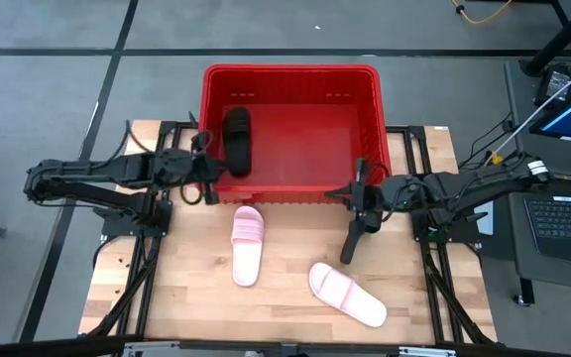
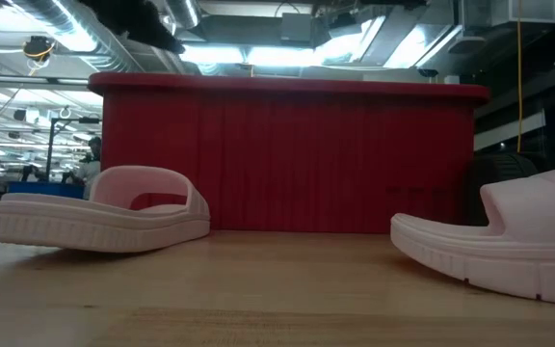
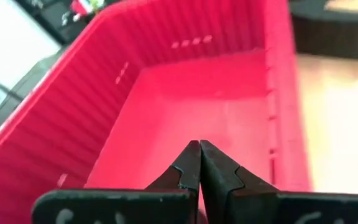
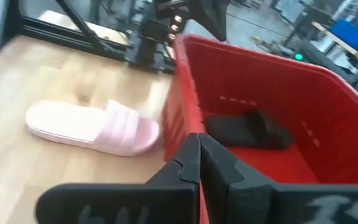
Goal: Pick and place slides into bin
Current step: Put the black slipper into the red bin
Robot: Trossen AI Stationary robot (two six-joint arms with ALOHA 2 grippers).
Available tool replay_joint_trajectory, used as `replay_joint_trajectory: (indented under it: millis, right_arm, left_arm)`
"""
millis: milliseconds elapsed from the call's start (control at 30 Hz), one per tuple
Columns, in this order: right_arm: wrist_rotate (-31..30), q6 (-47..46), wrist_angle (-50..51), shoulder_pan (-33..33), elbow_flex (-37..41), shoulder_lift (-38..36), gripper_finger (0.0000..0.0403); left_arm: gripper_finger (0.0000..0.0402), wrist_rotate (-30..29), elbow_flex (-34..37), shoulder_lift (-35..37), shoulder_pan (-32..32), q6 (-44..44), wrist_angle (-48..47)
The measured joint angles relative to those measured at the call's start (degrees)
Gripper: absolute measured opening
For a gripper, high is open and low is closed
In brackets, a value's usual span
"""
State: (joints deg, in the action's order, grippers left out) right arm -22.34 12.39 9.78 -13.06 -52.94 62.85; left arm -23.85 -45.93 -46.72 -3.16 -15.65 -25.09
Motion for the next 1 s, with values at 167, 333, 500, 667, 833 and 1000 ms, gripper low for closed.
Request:
replay_joint_trajectory:
  millis: [167,333,500,667,833,1000]
  right_arm:
    - [3.4,0.1,-3.7,-0.4,0.0,0.2,0.0006]
    - [5.9,0.5,-4.1,-1.7,0.0,1.5,0.0006]
    - [0.9,-1.3,-3.8,-3.2,0.0,3.1,0.0006]
    - [-1.4,-8.7,-0.4,-5.9,-0.1,1.9,0.0006]
    - [-9.5,-20.4,11.6,-10.1,-0.2,0.9,0.0006]
    - [-10.4,-31.6,21.1,-15.4,-2.1,0.4,0.0006]
  left_arm:
    - [0.0002,0.0,0.6,4.0,5.1,0.0,1.3]
    - [0.0001,3.7,0.7,5.5,11.3,0.0,0.9]
    - [0.0001,3.5,0.7,5.4,17.2,1.3,1.3]
    - [0.0002,2.5,0.7,4.1,21.3,4.3,3.4]
    - [0.0002,4.1,0.7,0.5,24.4,5.2,7.1]
    - [0.0001,4.0,0.7,-5.8,25.7,5.5,14.3]
